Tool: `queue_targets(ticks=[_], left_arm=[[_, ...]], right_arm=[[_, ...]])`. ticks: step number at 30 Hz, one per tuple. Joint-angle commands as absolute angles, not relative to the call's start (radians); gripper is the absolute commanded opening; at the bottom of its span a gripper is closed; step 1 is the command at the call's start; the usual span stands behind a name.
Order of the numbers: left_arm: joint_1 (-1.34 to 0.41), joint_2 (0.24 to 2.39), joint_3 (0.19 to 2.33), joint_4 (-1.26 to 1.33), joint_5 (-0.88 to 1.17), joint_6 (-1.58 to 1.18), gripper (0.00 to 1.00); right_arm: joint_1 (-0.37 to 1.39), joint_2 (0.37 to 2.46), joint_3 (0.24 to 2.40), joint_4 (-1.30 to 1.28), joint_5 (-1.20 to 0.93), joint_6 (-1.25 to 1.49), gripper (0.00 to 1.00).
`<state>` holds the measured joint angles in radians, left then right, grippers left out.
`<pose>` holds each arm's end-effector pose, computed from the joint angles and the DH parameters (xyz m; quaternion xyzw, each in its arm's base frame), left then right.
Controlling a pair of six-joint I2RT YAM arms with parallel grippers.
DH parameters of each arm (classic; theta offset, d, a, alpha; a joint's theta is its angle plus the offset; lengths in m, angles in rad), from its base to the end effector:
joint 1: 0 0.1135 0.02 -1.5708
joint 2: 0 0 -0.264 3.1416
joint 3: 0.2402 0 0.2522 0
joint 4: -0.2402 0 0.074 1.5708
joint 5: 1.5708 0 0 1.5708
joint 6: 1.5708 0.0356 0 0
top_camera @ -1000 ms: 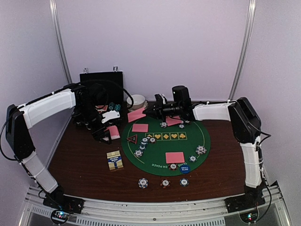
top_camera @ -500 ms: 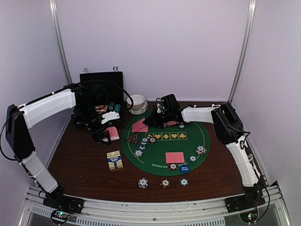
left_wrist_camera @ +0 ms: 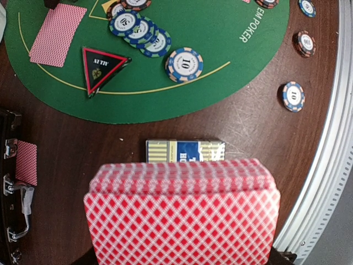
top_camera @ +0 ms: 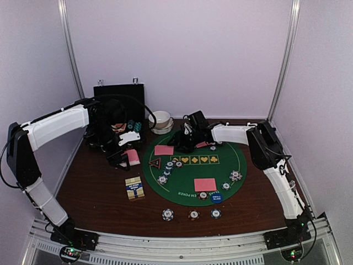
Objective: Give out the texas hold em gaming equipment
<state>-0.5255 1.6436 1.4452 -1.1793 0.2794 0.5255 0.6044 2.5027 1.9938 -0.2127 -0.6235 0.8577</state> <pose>0.2649 -0.1650 0.2811 0.5061 0.8459 -0.1386 0.0955 0.4427 0.3310 0.1360 -0.0158 0.8763 0.4699 0.1053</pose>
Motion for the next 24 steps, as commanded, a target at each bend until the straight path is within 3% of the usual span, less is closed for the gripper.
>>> queue_targets(ticks=[1,8,24], left_arm=[[-0.525,1.609,1.45,-1.173,0.302,0.529,0.0],[-0.525,1.63,1.482,-1.169,0.31,0.51,0.0],[-0.524,1.643,1.524,-1.16,0.309,0.508,0.0]], right_arm=[[0.604,2.401,1.994,-0.271,-0.562,0.788,0.61],[0.647,2.234,1.884,-0.27,-0.544,0.732,0.83],[0.851,1.921,1.431,0.143,-0.682,0.929,0.88]])
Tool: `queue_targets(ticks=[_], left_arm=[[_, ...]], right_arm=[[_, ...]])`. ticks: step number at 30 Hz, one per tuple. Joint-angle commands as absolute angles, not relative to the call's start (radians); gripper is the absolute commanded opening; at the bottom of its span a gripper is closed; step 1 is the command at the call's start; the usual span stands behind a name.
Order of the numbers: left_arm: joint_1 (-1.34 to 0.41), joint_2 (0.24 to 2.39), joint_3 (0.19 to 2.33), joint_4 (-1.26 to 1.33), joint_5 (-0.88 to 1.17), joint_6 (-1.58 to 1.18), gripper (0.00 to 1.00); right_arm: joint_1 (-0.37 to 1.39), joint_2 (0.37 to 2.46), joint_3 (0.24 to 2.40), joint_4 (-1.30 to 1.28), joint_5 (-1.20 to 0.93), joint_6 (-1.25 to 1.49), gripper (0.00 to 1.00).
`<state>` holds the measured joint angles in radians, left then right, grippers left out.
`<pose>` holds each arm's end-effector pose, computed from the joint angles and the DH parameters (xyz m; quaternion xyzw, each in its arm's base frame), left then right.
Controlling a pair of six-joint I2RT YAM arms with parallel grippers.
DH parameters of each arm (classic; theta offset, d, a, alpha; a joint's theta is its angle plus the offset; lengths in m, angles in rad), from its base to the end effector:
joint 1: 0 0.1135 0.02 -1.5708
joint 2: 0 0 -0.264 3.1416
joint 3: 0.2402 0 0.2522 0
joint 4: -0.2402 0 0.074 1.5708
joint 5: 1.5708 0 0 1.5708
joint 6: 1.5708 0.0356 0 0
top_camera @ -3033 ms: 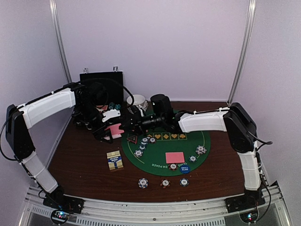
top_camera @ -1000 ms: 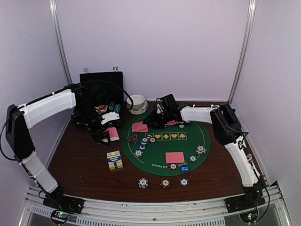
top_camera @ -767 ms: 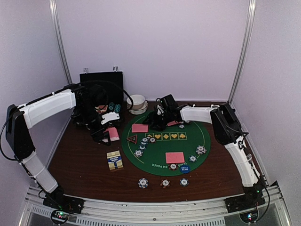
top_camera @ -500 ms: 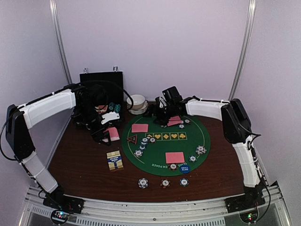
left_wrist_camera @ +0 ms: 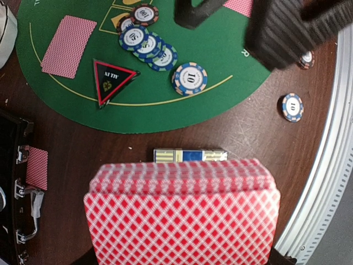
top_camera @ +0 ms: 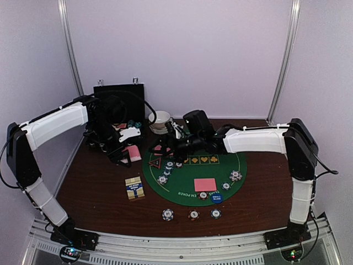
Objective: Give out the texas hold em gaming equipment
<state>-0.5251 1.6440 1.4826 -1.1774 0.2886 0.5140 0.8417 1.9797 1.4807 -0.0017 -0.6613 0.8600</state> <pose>0.2680 -0.1670 0.2914 0.5025 0.8450 -0.1435 0.1137 0.2890 0.3564 0.2422 -0.1581 0.8151 0.5467 0.1080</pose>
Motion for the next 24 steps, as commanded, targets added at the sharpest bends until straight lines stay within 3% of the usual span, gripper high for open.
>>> queue_targets(ticks=[1,24], left_arm=[[-0.524,1.646,1.527,-1.166,0.311,0.509,0.0],[-0.525,1.651,1.554,-1.184,0.342,0.501,0.0]], right_arm=[[0.857,1.922,1.429,0.158,-0.687,0.94,0.88],[0.915,2.089,1.589,0.265,-0.761,1.058,0.9]])
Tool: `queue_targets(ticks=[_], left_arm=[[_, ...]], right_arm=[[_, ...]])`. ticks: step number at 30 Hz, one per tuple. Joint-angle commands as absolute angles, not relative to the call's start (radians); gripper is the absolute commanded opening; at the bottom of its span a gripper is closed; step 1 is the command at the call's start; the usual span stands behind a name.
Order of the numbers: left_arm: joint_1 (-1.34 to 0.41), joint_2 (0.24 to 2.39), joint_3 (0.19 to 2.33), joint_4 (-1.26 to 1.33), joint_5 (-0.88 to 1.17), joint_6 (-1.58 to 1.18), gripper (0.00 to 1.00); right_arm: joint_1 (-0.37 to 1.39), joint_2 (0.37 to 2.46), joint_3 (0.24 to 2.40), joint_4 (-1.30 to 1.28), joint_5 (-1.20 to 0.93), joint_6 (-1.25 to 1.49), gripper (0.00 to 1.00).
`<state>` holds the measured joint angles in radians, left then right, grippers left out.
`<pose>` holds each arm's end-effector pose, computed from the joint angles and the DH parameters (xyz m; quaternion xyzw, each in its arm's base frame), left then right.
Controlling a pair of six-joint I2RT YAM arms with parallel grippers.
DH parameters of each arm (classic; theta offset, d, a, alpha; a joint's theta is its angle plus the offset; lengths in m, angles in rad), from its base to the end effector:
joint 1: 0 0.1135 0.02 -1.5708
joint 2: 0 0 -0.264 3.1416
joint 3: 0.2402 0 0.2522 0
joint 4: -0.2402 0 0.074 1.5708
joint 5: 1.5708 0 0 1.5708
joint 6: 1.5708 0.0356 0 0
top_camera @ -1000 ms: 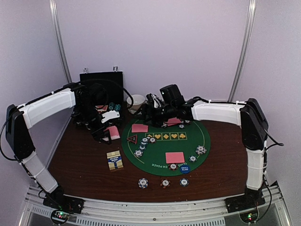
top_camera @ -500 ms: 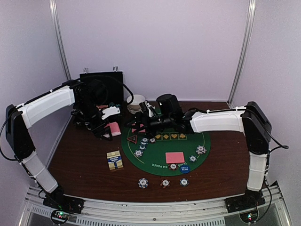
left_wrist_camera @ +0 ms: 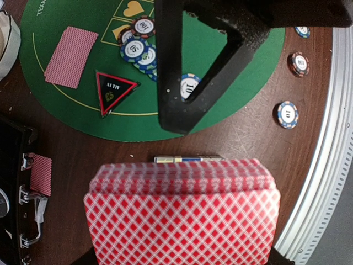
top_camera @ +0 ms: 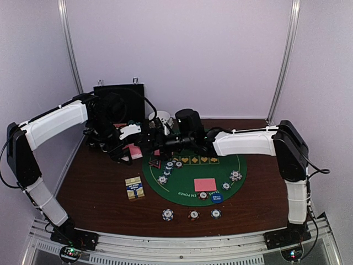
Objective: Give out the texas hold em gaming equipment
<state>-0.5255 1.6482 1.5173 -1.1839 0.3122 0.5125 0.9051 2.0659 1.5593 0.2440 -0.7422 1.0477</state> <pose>0.2700 -0.1692 0.2999 0.5032 0.8409 -0.1550 0.1251 0.2809 0.3967 0.2534 -0.1674 0.7534 0.6309 0.0791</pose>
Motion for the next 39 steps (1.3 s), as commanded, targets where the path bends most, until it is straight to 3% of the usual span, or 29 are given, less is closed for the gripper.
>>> queue_targets(ticks=[1,25,39], left_arm=[[-0.525,1.652,1.554,-1.184,0.341,0.501,0.0],[-0.525,1.652,1.556,-1.192,0.346,0.5,0.0],[-0.525,1.648,1.554,-1.191,0.338,0.502,0.0]], right_arm=[[0.917,2.092,1.592,0.264,-0.762,1.058,0.9],[0.943,2.277,1.766,0.332,-0.803,1.177,0.88],[0.903,2.213,1.608,0.432,-0.779,1.22,0.83]])
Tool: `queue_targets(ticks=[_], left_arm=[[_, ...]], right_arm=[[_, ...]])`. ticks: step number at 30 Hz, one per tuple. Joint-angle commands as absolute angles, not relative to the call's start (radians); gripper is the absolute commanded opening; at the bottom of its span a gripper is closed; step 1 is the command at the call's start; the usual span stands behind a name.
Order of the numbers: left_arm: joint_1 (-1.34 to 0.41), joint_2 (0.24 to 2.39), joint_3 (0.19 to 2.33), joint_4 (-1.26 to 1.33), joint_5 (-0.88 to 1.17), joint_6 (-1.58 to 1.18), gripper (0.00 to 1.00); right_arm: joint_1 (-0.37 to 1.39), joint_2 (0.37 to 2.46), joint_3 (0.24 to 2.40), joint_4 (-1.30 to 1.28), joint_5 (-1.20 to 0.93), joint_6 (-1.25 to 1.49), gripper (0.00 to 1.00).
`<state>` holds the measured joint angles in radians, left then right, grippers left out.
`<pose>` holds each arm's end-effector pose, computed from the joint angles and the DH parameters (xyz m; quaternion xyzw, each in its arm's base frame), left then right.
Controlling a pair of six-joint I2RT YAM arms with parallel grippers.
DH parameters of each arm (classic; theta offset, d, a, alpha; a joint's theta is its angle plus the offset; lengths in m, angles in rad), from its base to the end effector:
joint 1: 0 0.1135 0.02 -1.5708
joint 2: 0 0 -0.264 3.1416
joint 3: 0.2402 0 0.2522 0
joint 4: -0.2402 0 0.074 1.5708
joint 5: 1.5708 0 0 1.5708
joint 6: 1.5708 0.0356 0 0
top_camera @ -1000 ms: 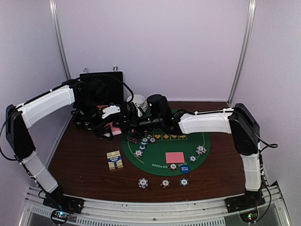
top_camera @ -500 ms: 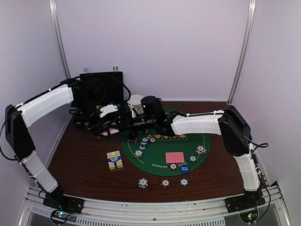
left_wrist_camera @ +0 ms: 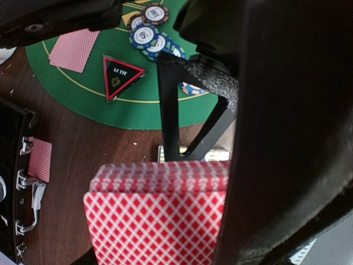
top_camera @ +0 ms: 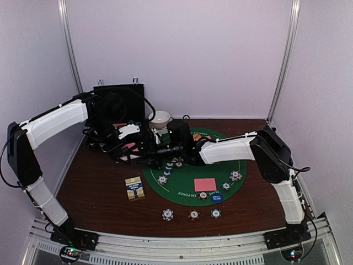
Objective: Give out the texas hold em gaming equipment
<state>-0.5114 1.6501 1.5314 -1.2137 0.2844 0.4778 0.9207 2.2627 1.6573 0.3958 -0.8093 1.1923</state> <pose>0.2714 -0.1638 0.3021 0.4814 0.8571 -0.1427 0.1153 0.2945 0.4299 0.2062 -0.1487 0.7414 0.6541 0.0182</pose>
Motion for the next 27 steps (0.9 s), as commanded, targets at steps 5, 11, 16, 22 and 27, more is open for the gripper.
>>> queue_targets(ticks=[5,11,16,22,27], left_arm=[[-0.525,1.647,1.552,-1.191,0.343,0.501,0.0],[-0.525,1.648,1.554,-1.191,0.35,0.5,0.0],[-0.525,1.651,1.555,-1.191,0.351,0.499,0.0],[-0.524,1.648,1.552,-1.191,0.352,0.502,0.0],[-0.525,1.652,1.552,-1.191,0.361,0.502,0.0]], right_arm=[[0.897,2.209,1.566,0.531,-0.776,1.274,0.81],[0.897,2.237,1.595,0.594,-0.774,1.328,0.81],[0.903,2.277,1.669,0.584,-0.79,1.346,0.8],[0.911,2.305,1.695,0.563,-0.807,1.359,0.78],[0.91,2.317,1.707,0.505,-0.81,1.359,0.72]])
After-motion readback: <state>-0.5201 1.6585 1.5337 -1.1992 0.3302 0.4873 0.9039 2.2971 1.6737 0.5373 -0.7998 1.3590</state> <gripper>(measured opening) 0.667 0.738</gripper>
